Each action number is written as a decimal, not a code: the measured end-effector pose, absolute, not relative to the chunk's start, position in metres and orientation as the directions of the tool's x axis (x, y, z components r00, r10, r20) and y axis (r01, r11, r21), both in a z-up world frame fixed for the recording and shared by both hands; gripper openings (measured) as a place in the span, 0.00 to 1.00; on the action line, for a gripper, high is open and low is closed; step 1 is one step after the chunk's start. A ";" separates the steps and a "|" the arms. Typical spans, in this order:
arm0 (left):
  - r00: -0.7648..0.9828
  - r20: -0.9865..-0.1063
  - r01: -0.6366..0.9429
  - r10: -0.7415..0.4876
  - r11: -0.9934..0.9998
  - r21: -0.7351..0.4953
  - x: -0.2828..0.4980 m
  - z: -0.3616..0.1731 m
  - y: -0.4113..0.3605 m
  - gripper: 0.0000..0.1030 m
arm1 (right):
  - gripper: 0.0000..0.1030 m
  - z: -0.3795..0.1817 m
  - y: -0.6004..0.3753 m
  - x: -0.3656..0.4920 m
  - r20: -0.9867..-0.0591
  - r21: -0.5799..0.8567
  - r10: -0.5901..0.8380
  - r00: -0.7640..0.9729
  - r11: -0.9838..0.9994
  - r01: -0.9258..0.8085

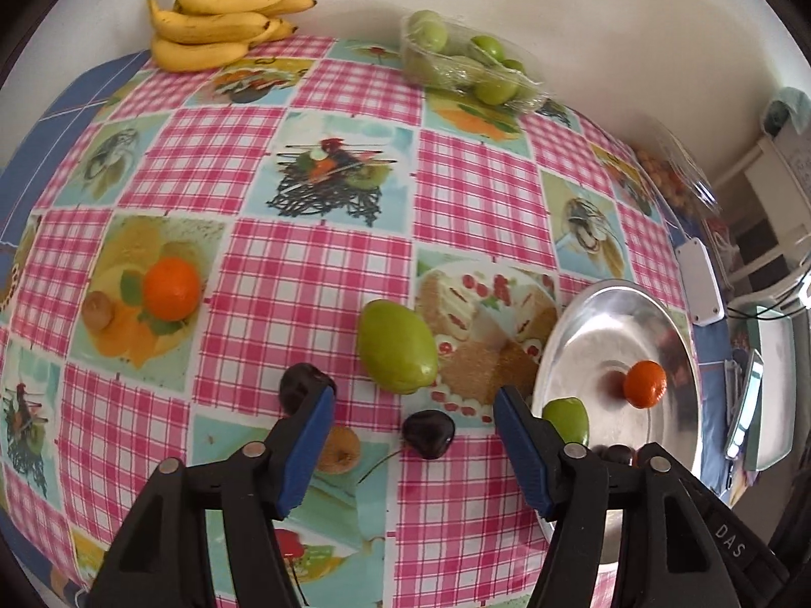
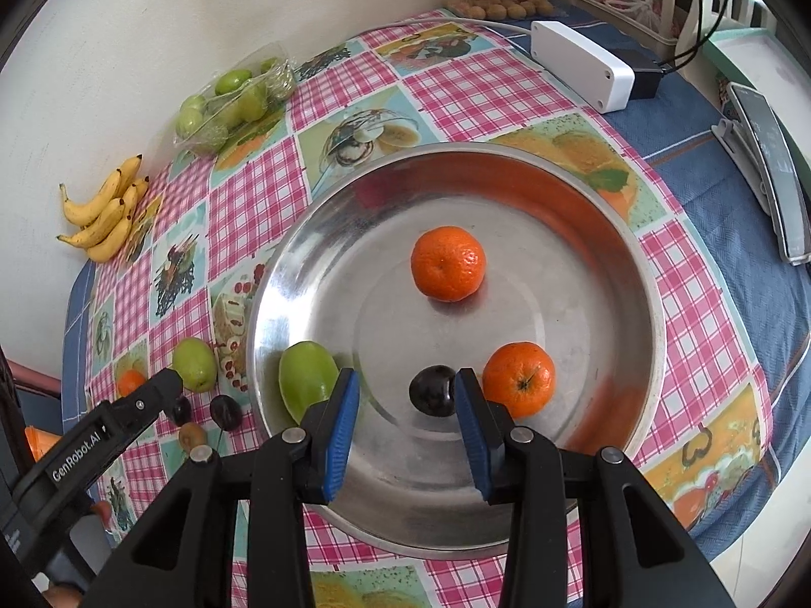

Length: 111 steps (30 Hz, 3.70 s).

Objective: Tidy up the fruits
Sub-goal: 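Open both grippers to release the mango and plum into the silver bowl, then move the left gripper toward a brown kiwi while the right gripper approaches a dark plum, then close the left gripper on the brown kiwi while the right gripper closes on the plum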

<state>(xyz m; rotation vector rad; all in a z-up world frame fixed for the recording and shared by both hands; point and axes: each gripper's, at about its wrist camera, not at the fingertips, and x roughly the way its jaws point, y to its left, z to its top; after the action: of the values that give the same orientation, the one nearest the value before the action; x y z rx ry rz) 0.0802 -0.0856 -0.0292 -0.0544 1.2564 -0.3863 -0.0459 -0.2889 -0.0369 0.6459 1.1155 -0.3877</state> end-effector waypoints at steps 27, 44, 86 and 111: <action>0.285 -0.937 0.197 -0.204 0.969 -0.151 0.083 -0.046 -0.075 1.00 | 0.85 -0.043 -0.275 -0.035 -0.937 0.164 -0.041 0.348 0.826 0.540; 0.280 -0.938 0.224 -0.205 0.964 -0.144 0.081 -0.047 -0.077 1.00 | 0.92 -0.042 -0.272 -0.033 -0.929 0.161 -0.045 0.366 0.843 0.513; 0.397 -0.912 0.056 -0.099 0.995 -0.084 0.124 -0.024 0.061 1.00 | 0.92 -0.030 -0.155 0.014 -0.909 0.218 0.095 0.406 0.938 0.269; 0.302 -0.934 -0.030 -0.193 0.977 -0.212 0.159 -0.054 0.101 0.81 | 0.33 -0.058 -0.150 0.043 -0.944 0.202 0.100 0.315 0.930 0.309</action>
<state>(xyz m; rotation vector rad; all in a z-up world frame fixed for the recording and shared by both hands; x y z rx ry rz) 0.1589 0.1009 -0.0542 -0.2034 1.2617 -0.1086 0.0430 -0.1504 -0.0579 0.3780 1.2510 -0.1418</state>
